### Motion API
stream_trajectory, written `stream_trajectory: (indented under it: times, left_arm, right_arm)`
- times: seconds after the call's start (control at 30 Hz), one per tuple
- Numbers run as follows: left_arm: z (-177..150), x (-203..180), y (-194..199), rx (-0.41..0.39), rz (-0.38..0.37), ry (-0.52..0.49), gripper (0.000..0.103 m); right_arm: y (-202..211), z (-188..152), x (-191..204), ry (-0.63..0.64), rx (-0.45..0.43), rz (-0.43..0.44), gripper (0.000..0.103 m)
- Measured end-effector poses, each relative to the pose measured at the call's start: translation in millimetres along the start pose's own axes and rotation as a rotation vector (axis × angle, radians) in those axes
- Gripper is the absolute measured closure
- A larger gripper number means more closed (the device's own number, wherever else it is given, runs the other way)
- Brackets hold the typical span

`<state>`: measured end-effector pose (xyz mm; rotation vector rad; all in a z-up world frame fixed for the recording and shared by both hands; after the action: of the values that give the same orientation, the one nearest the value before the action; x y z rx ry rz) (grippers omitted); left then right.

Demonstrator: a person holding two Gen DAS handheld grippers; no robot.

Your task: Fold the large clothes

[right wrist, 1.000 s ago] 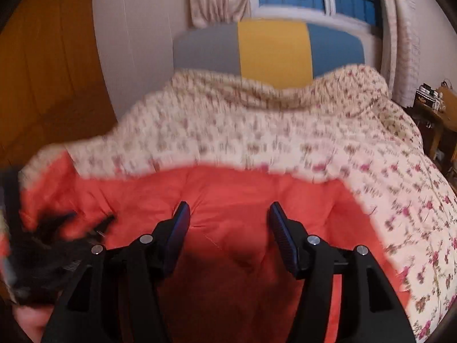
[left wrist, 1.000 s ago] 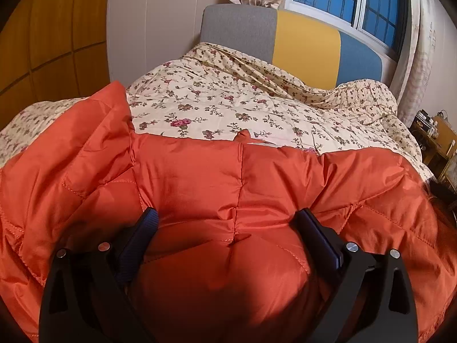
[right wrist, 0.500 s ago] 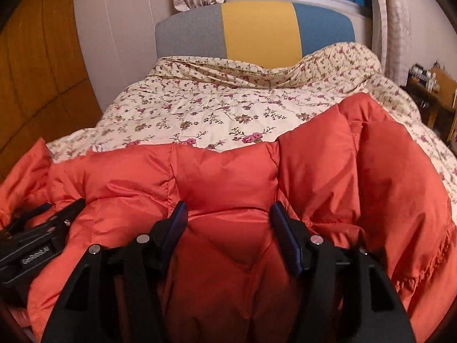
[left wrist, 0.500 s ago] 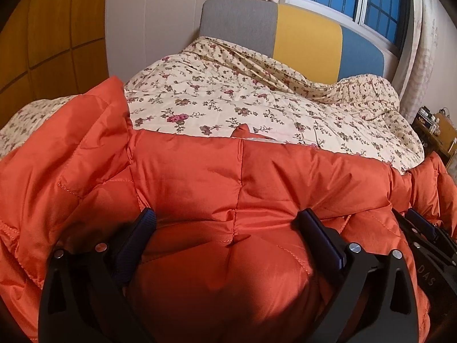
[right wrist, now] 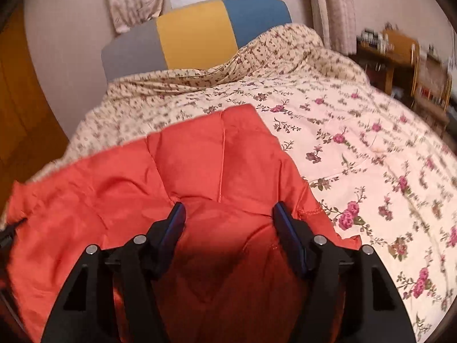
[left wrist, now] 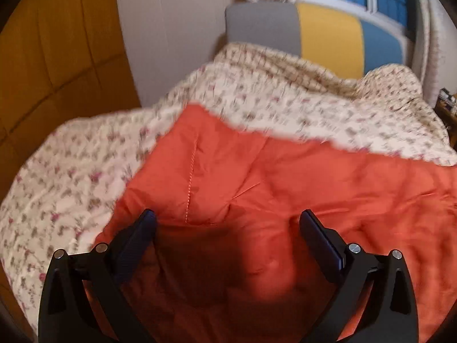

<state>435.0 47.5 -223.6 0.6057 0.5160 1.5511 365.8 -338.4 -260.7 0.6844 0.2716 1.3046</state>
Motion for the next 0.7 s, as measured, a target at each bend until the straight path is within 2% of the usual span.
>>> stream_trajectory:
  times: [0.03,0.13,0.23,0.37,0.43,0.53,0.63,0.7]
  left_arm:
    - [-5,1,-12,0.021,-0.028,0.018,0.003]
    - [-3,-1,-23,0.019,-0.047,0.032,0.003]
    - [-2,-4,-33,0.045,-0.075,0.037,0.003]
    - [-6,-3,-26,0.05,-0.097,0.054,0.003]
    - [-7,-1,-15,0.045,-0.098,0.042,0.003]
    - [-12,6,21,-0.03,-0.091,0.057,0.003]
    - [-27,24,62,-0.111,-0.087,0.136,0.003]
    - [-38,35,77,-0.135,-0.089,0.177,0.003]
  right_arm:
    - [-2,-2,2,0.017,-0.002,-0.026,0.038]
    - [-8,-7,4,0.058,0.006,-0.082,0.037]
    - [-12,-7,2,0.056,0.006,-0.084,0.037]
    - [-13,-9,2,0.059,0.004,-0.084,0.036]
    - [-13,-9,3,0.06,0.004,-0.083,0.036]
    - [-13,-8,5,0.057,0.004,-0.079,0.036]
    - [-12,-6,7,0.061,-0.001,-0.082,0.035]
    - [-11,-6,9,0.064,0.0,-0.083,0.035]
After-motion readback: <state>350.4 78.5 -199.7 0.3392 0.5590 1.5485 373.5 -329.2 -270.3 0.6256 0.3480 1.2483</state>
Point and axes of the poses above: each gripper's, at about its wrist camera, not at the fingertips, and y roughly against the way its jaws point, x to its left, z to its top, the point moved 8 cm from there along -y, roughly the way its jaws point, and after that the axes turned 4 degrees about -x, right-handed, at the moved point
